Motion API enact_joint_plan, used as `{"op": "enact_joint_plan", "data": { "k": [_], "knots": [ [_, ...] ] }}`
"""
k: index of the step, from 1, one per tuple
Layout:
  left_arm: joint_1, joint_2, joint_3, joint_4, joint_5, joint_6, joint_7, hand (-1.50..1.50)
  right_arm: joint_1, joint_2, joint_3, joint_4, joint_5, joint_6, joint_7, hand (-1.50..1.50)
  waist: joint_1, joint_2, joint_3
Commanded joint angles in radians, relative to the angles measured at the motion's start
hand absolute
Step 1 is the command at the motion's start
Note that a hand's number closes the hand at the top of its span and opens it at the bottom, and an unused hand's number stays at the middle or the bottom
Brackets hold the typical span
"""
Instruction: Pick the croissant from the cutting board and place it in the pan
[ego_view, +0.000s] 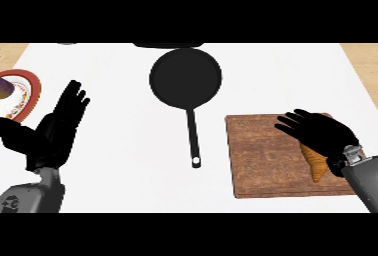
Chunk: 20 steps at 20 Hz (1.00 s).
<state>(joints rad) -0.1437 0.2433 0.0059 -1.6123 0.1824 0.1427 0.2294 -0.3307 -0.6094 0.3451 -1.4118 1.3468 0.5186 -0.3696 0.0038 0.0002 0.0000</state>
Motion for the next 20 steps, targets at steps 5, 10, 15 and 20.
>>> {"op": "enact_joint_plan", "data": {
  "k": [5, 10, 15, 20],
  "knots": [
    [-0.042, -0.001, 0.064, 0.064, 0.019, -0.061, -0.009, 0.0, -0.053, 0.071, -0.057, 0.167, 0.05, -0.049, -0.085, -1.5, 0.0, 0.001, 0.0],
    [-0.009, -0.056, 0.018, 0.016, -0.054, -0.018, -0.01, 0.0, -0.065, 0.088, -0.068, 0.19, 0.102, -0.026, -0.109, -1.5, -0.001, 0.0, 0.0],
    [-0.023, -0.021, 0.088, 0.09, -0.004, -0.073, -0.057, 0.0, 0.01, 0.094, -0.046, 0.252, 0.111, -0.236, -0.192, 1.5, -0.004, 0.001, 0.0],
    [-0.054, -0.054, 0.041, 0.051, -0.066, -0.015, 0.002, 0.0, -0.021, 0.144, -0.061, 0.272, 0.111, -0.208, -0.193, 1.5, -0.007, 0.0, 0.0]
  ]
}}
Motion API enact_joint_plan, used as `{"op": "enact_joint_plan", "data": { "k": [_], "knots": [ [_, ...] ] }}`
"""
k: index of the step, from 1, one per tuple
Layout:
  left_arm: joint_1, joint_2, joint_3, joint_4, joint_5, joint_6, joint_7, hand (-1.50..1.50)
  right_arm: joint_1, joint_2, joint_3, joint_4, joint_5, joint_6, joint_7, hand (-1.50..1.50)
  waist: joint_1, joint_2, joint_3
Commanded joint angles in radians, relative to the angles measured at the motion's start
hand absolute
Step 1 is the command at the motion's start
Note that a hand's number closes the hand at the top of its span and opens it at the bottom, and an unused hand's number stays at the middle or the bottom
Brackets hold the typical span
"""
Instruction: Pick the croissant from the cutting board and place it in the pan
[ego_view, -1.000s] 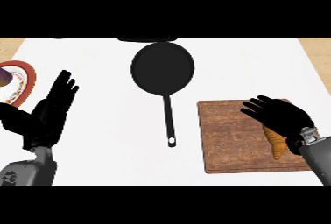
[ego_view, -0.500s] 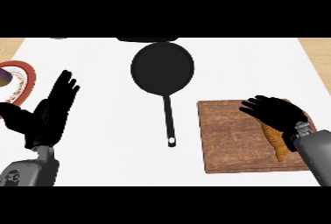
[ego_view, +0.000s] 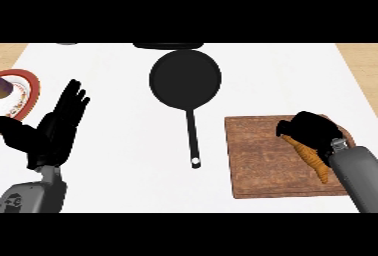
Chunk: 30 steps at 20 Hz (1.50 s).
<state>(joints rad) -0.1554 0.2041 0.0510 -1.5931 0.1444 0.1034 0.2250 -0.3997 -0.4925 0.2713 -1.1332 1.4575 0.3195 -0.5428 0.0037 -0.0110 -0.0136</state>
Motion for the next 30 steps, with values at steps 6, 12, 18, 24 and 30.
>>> {"op": "enact_joint_plan", "data": {
  "k": [6, 12, 18, 24, 30],
  "knots": [
    [0.015, -0.019, -0.02, -0.025, -0.027, 0.015, 0.022, 0.0, 0.0, 0.22, -0.005, -0.036, -0.026, 0.114, 0.146, 1.5, 0.006, 0.007, 0.013],
    [-0.039, -0.014, -0.025, -0.009, -0.002, -0.014, 0.032, 0.0, -0.061, 0.483, -0.075, -0.065, -0.102, 0.154, 0.518, 1.5, 0.071, 0.015, 0.016],
    [-0.057, -0.026, -0.062, 0.007, -0.008, -0.038, 0.03, 0.0, -0.243, 0.49, 0.002, -0.169, -0.121, 0.021, 0.853, 1.5, 0.134, 0.008, 0.013],
    [-0.102, -0.028, -0.08, 0.036, -0.016, -0.049, 0.036, 0.0, -0.488, 0.492, 0.112, -0.192, -0.134, -0.044, 1.184, 1.5, 0.172, 0.016, 0.009],
    [-0.138, -0.035, -0.077, 0.067, -0.01, -0.057, 0.028, 0.0, -0.662, 0.492, 0.197, -0.101, -0.277, -0.119, 1.493, 1.5, 0.178, 0.03, 0.009]
  ]
}}
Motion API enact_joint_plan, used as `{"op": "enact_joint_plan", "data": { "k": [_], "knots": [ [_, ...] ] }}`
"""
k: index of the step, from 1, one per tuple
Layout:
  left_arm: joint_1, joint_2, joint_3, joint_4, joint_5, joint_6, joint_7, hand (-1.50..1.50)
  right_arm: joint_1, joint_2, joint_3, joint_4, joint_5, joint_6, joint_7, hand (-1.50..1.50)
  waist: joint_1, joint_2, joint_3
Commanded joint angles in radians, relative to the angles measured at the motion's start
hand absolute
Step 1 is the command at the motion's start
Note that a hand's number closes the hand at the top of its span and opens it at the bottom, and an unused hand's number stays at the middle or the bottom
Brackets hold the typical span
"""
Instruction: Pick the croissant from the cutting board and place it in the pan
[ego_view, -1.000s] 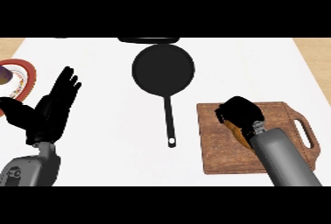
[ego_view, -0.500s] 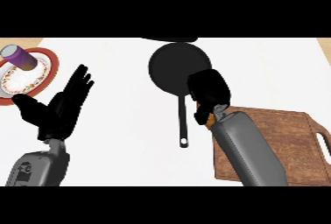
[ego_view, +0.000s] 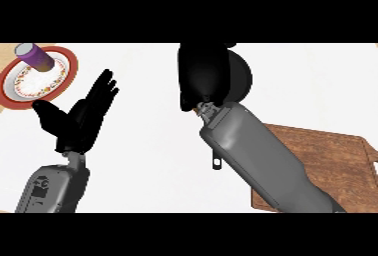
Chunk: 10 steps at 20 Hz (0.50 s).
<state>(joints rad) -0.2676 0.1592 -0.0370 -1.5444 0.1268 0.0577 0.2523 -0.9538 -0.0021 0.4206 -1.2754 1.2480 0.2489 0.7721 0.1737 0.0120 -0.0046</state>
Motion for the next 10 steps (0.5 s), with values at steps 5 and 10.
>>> {"op": "enact_joint_plan", "data": {
  "k": [5, 10],
  "knots": [
    [-0.045, -0.011, 0.001, 0.022, -0.011, 0.016, 0.007, 0.0, -0.238, 0.002, 0.087, 0.178, -0.159, -0.186, 0.339, 1.5, -0.011, 0.011, 0.0],
    [-0.003, 0.008, 0.038, 0.03, -0.003, 0.013, -0.027, 0.0, -0.286, 0.002, 0.113, 0.327, -0.219, -0.364, 0.353, 1.5, -0.052, 0.009, 0.001]
  ]
}}
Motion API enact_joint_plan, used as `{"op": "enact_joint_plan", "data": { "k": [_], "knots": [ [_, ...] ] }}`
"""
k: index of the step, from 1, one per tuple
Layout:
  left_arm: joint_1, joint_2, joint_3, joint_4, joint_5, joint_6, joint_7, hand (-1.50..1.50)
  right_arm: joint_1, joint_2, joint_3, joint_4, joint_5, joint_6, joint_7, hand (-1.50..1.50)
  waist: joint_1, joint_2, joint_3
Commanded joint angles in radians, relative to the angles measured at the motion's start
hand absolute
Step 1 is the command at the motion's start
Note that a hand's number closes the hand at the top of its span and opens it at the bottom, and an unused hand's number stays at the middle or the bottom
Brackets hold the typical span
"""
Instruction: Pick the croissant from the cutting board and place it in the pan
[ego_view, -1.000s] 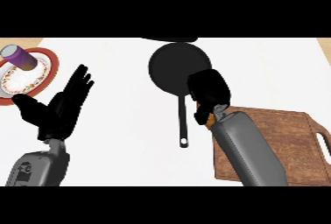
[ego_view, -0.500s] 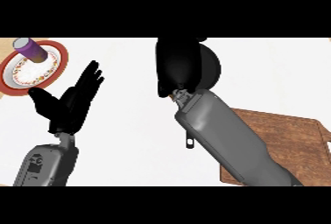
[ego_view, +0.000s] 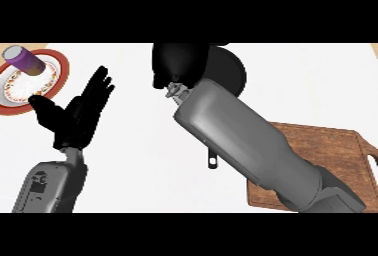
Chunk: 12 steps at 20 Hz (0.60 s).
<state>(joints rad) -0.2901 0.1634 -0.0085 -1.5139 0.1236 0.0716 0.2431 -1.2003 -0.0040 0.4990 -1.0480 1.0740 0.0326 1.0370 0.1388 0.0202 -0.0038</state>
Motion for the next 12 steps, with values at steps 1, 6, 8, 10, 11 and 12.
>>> {"op": "enact_joint_plan", "data": {
  "k": [1, 6, 8, 10, 11, 12],
  "knots": [
    [-0.028, 0.013, 0.026, 0.034, -0.002, 0.003, -0.011, 0.0, -0.079, 0.004, 0.021, 0.132, -0.046, -0.152, 0.088, 1.5, -0.034, 0.003, 0.001],
    [0.084, 0.009, 0.014, -0.042, -0.002, -0.001, -0.022, 0.0, -0.088, 0.004, -0.028, 0.277, -0.067, -0.29, -0.015, 1.5, -0.066, -0.007, 0.002],
    [0.064, 0.044, 0.049, -0.065, 0.014, -0.007, 0.006, 0.0, -0.094, 0.004, -0.066, 0.354, -0.061, -0.364, -0.047, 1.5, -0.065, -0.005, 0.003],
    [0.092, 0.032, 0.048, -0.05, 0.011, -0.008, -0.019, 0.0, -0.082, 0.004, -0.046, 0.393, -0.097, -0.421, -0.07, 1.5, -0.07, -0.005, 0.003],
    [0.106, 0.014, 0.051, -0.027, 0.002, 0.009, -0.05, 0.0, -0.039, -0.006, -0.093, 0.433, -0.067, -0.453, -0.189, 1.5, -0.094, -0.005, 0.003],
    [0.08, 0.023, 0.043, -0.063, 0.001, 0.012, -0.002, 0.0, -0.065, -0.006, -0.121, 0.484, -0.081, -0.477, -0.232, 1.5, -0.087, -0.003, 0.003]
  ]
}}
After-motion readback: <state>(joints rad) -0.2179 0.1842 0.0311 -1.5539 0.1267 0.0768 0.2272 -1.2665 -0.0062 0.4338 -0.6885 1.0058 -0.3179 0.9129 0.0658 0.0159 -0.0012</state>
